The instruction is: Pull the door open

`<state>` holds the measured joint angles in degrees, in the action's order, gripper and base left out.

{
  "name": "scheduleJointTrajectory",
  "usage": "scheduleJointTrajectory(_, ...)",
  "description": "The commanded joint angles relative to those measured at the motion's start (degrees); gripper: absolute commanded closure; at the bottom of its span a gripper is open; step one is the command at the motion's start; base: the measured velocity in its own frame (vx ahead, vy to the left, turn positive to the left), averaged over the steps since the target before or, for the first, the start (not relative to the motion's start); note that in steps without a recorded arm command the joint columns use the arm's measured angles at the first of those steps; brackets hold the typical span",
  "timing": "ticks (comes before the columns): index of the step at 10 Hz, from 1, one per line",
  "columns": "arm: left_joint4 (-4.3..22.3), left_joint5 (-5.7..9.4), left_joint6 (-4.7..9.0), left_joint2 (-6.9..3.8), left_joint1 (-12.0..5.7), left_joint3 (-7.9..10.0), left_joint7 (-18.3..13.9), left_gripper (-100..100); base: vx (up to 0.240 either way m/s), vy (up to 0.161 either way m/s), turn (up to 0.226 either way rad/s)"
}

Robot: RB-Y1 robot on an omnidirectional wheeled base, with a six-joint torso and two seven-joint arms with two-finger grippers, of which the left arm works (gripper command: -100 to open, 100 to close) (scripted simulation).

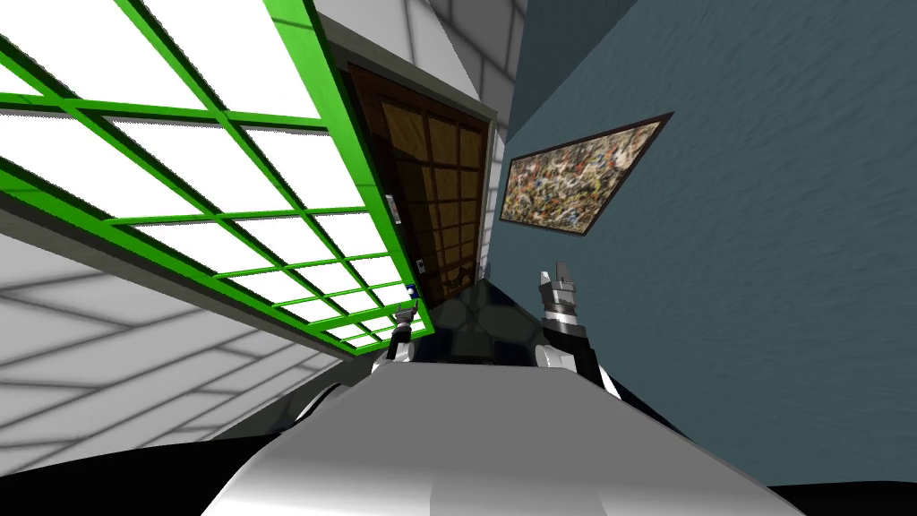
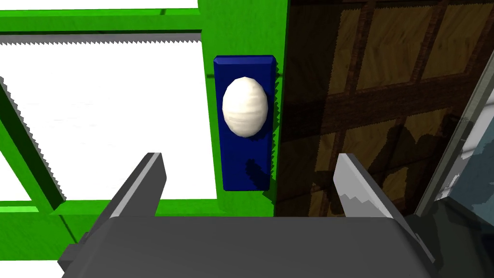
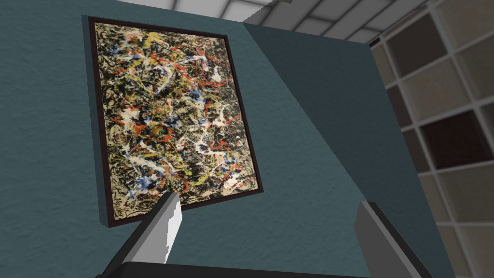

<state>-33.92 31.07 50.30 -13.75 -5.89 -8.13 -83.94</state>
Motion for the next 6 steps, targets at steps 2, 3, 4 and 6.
scheduleJointTrajectory(2,0.33,0.59,0.9,-2.29,1.34,0.59,-2.34,-100,0.252,0.001,-0.122)
scheduleJointTrajectory(3,0.54,0.76,1.17,-2.92,1.65,0.75,-2.98,-100,0.244,0.014,-0.112)
scheduleJointTrajectory(4,0.79,0.96,1.48,-3.66,2.0,0.95,-3.72,-100,0.232,0.037,-0.106)
scheduleJointTrajectory(6,-0.14,0.86,1.06,-3.1,2.27,0.87,-2.91,100,0.044,0.009,0.008)
